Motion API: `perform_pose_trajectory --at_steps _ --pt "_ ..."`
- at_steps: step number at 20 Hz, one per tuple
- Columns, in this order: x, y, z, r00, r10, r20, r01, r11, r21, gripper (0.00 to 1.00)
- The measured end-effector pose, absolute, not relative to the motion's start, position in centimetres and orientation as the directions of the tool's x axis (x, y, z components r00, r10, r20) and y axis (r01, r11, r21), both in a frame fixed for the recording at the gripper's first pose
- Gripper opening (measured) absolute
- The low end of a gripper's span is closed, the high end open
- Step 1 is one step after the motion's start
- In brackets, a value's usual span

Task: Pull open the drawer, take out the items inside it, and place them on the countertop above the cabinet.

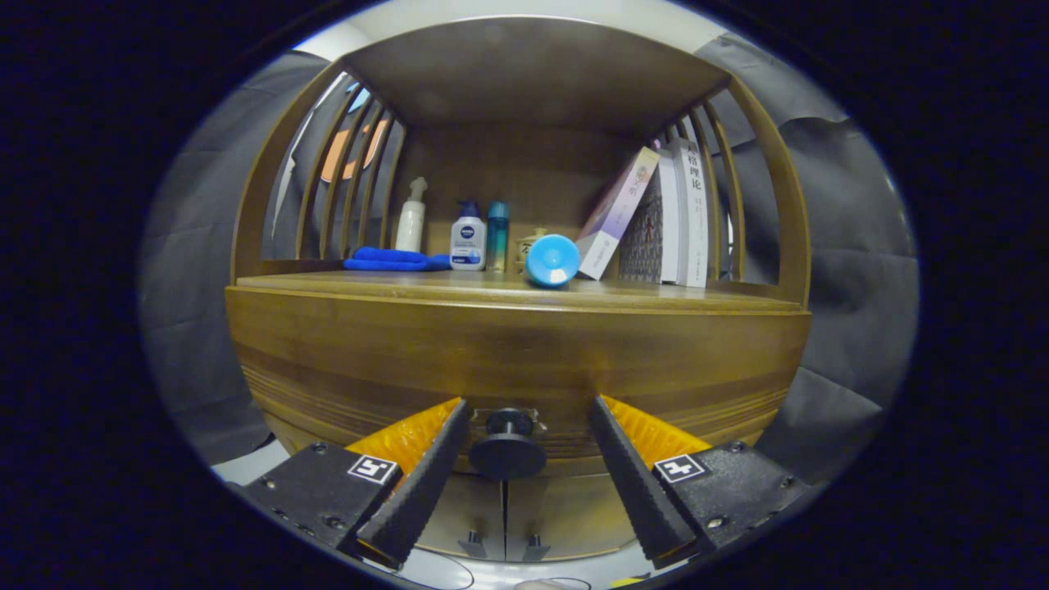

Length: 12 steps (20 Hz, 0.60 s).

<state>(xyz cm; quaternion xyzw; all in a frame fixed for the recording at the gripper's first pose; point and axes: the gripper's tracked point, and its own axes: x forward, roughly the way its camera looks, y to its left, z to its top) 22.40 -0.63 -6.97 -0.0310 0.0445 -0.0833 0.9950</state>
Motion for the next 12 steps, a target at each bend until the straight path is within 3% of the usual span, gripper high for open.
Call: perform_pose_trajectory --at_steps 5,12 --pt "20.6 -0.5 -6.8 0.984 -0.166 -0.069 0.163 0.985 -0.049 1.0" --pt "11.6 2.2 2.5 0.999 -0.038 -0.015 0.038 0.999 0.017 1.0"
